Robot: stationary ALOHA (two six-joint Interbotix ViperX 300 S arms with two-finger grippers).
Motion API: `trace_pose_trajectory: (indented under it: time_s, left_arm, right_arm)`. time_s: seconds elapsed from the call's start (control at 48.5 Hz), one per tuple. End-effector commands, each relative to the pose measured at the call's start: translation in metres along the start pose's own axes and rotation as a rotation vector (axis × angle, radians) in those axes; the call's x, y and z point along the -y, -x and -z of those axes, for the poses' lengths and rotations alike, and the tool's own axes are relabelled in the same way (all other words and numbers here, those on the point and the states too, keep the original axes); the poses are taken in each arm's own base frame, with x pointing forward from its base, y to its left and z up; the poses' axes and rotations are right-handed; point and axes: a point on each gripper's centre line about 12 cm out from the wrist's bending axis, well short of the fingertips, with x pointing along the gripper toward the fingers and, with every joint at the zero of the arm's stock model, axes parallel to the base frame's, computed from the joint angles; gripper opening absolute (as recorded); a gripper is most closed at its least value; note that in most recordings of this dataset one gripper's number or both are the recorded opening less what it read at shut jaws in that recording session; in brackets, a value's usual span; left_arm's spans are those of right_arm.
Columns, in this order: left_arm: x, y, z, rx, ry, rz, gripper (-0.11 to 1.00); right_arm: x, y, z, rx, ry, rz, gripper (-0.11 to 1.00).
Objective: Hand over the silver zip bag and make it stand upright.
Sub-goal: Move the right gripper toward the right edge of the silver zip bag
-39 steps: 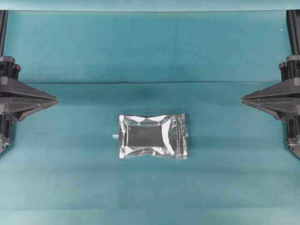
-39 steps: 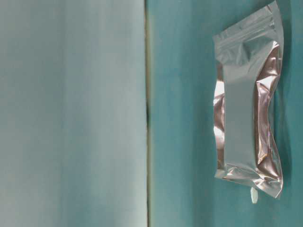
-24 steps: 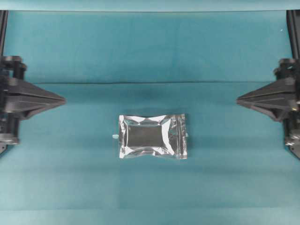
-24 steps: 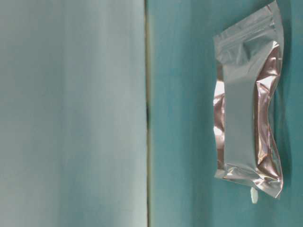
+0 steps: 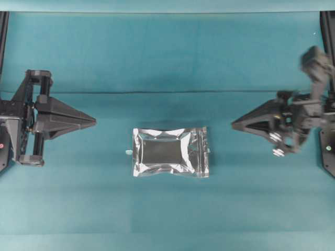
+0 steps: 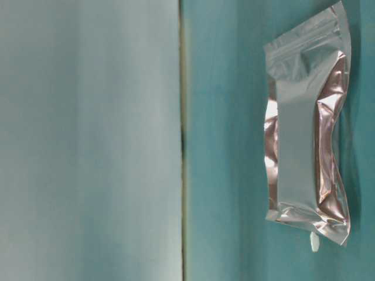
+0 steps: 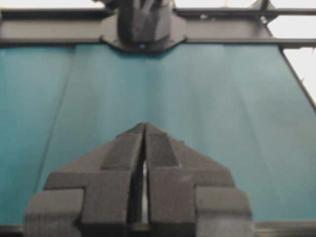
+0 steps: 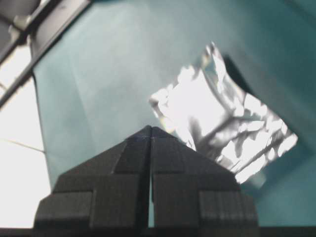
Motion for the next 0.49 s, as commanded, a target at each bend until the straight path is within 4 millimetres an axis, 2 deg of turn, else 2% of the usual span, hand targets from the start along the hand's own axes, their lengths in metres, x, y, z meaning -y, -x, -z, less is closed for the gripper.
trace_pose_trajectory:
  time_s: [0.0,0.082,0.124,0.206,0.35,0.412,0.474]
  left_arm:
    - [0.000,-0.002,-0.011,0.029,-0.002,0.002,-0.03]
    - [0.000,-0.002,-0.010,0.026,0.000,0.002,-0.01]
    - [0.001,-0.002,-0.010,0.026,0.001,0.003,-0.01]
    - [0.000,-0.001,-0.008,0.021,0.000,0.002,0.01]
    - [0.001,-0.001,-0.003,-0.018,0.001,0.003,0.04]
    - [0.001,-0.001,-0.002,-0.032,0.000,0.003,0.05]
    - [0.001,-0.001,0.000,-0.043,0.001,0.003,0.06]
  right_arm:
    - [-0.003,-0.010,-0.001,-0.015,-0.090,0.016,0.08]
    - [0.006,-0.021,0.006,-0.047,-0.174,0.063,0.14]
    - [0.008,-0.026,0.008,-0.054,-0.216,0.078,0.21]
    - [0.012,-0.035,0.011,-0.068,-0.297,0.108,0.41]
    - [0.022,-0.051,0.024,-0.115,-0.357,0.176,0.83]
    - [0.027,-0.059,0.031,-0.136,-0.352,0.201,0.95]
    - [0.032,-0.066,0.037,-0.153,-0.353,0.228,1.00]
